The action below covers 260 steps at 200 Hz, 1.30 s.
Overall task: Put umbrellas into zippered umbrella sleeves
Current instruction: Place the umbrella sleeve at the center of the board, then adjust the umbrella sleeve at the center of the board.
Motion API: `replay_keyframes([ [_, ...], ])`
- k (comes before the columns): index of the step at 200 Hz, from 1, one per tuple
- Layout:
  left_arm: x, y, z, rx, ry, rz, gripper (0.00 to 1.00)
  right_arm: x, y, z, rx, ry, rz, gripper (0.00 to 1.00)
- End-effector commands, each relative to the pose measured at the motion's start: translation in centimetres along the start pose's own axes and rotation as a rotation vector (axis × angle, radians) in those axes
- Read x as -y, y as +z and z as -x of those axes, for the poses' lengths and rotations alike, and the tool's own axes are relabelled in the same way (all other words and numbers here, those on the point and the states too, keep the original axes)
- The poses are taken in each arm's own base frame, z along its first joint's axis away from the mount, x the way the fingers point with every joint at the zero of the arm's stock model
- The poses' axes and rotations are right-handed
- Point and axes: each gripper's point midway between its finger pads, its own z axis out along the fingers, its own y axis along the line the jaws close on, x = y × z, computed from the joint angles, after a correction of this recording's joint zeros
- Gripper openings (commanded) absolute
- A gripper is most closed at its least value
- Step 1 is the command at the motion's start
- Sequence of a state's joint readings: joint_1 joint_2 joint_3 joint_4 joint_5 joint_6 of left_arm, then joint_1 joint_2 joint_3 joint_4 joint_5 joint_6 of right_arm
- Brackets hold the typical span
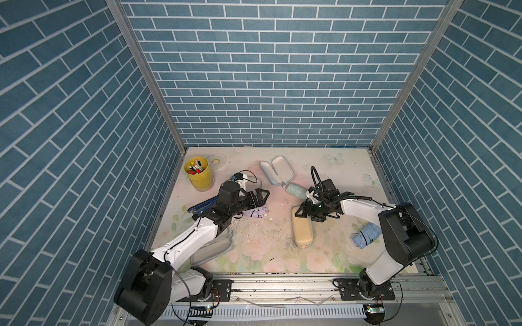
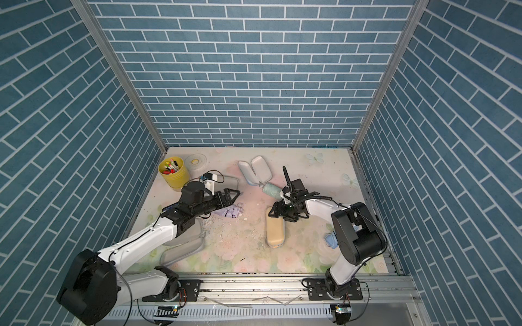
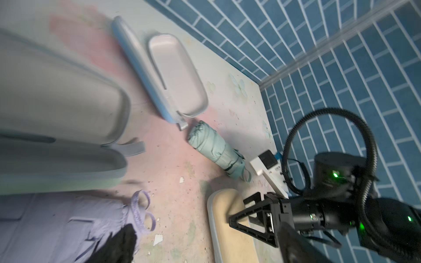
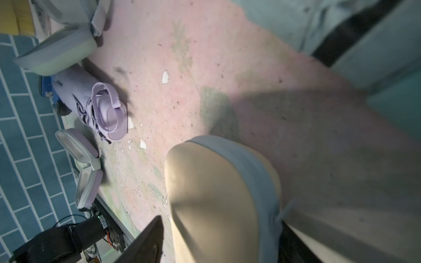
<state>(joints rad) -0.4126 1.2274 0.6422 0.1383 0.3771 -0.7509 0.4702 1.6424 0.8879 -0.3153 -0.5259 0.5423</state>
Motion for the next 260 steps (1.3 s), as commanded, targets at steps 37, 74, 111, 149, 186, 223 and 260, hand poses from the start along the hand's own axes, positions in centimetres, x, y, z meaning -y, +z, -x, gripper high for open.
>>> replay_keyframes([
  [37,1.7,0.6,-7.8,-0.293,0.120,0.058,0.71,1.4,-2.6,-3.4,-0.064,0.055,-0.073,0.73],
  [74,4.4,2.7,-13.7,-0.415,0.154,-0.033,0.84,0.9,-2.0,-3.7,-0.037,0.099,-0.024,0.37],
  [111,4.6,5.8,-15.8,-0.474,0.138,-0.068,0.86,-0.1,-0.1,-3.7,-0.051,0.080,-0.027,0.18],
  [149,3.7,7.0,-15.8,-0.493,0.203,-0.019,0.86,-0.8,-1.5,-3.6,-0.035,0.065,0.006,0.28],
  [186,3.2,7.7,-15.6,-0.547,0.268,0.022,0.90,1.3,-4.6,-3.2,0.009,-0.013,-0.078,0.44],
  [223,3.6,8.0,-16.0,-0.570,0.173,-0.037,0.91,0.6,-2.6,-3.2,0.029,0.069,0.077,0.46],
  [260,3.4,7.4,-17.1,-0.576,0.085,-0.088,0.75,-0.4,-1.6,-2.1,0.083,0.114,0.186,0.54],
])
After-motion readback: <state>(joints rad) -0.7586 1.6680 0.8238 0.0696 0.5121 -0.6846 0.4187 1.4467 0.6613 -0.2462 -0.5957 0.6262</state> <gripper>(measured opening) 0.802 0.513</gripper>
